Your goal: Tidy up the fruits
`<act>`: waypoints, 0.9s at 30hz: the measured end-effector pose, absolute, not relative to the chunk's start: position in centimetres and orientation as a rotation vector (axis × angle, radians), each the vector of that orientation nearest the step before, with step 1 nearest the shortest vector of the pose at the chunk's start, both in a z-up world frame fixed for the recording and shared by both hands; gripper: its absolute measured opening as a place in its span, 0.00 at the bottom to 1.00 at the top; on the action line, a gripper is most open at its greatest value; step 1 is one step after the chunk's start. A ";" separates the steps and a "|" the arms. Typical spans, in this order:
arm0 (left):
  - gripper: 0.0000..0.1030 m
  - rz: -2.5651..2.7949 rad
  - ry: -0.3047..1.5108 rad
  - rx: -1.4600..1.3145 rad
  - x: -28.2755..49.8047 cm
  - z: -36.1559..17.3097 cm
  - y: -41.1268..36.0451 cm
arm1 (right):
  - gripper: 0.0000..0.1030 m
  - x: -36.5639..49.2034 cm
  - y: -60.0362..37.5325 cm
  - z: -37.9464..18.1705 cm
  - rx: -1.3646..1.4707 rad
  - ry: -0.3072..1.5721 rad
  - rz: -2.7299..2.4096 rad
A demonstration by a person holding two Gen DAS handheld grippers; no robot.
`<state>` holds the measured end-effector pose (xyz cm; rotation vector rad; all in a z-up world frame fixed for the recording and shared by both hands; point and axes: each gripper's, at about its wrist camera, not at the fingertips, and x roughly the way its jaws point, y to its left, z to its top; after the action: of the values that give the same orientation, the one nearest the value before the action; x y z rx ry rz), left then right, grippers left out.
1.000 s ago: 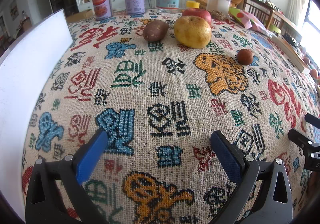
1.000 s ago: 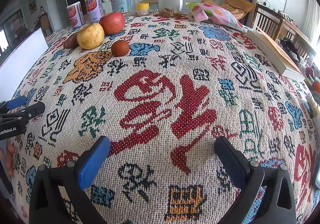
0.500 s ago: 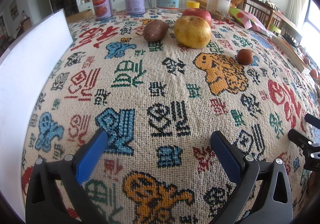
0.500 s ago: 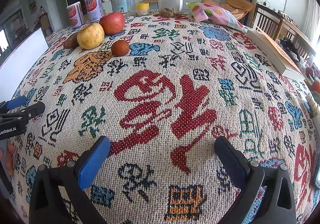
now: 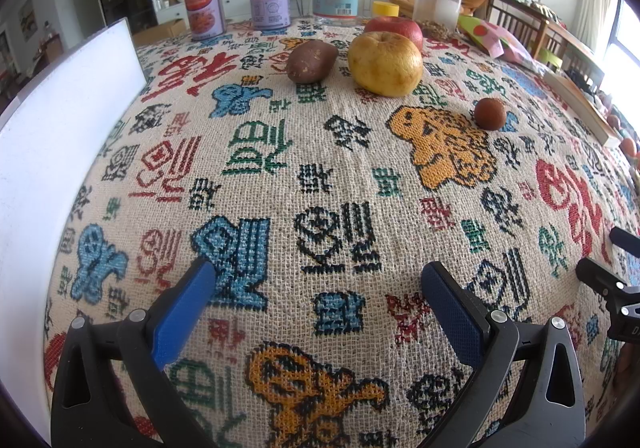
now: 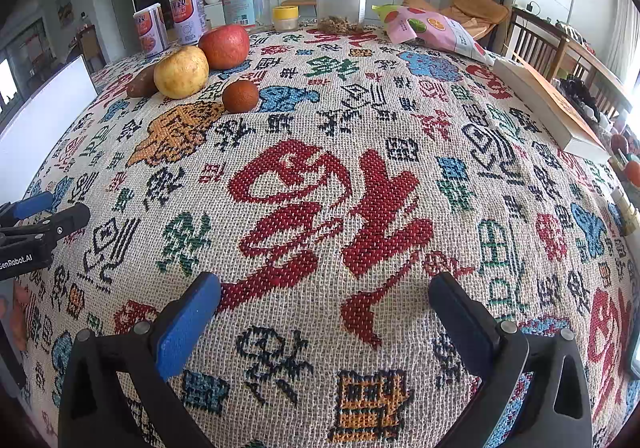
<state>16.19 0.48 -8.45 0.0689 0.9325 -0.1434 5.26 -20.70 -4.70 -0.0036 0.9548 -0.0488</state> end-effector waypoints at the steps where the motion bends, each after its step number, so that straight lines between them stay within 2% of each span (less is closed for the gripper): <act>1: 1.00 -0.143 0.933 0.069 16.2 -8.5 0.4 | 1.00 5.3 -20.7 -4.7 -0.004 0.955 -0.049; 13: 0.99 -0.200 0.946 0.056 16.9 -8.3 0.5 | 1.00 5.2 -20.7 -4.7 -0.004 0.955 -0.048; 20: 0.98 -0.206 0.970 -0.007 24.6 -6.9 1.1 | 1.00 5.3 -20.7 -4.7 -0.004 0.955 -0.048; 27: 0.97 -0.198 0.957 0.216 32.3 -5.8 -1.4 | 1.00 5.3 -20.7 -4.7 -0.004 0.955 -0.048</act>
<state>32.32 -1.43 -5.76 0.2165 0.9574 -0.1981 5.27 -20.72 -4.68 -0.0038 0.9549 -0.0482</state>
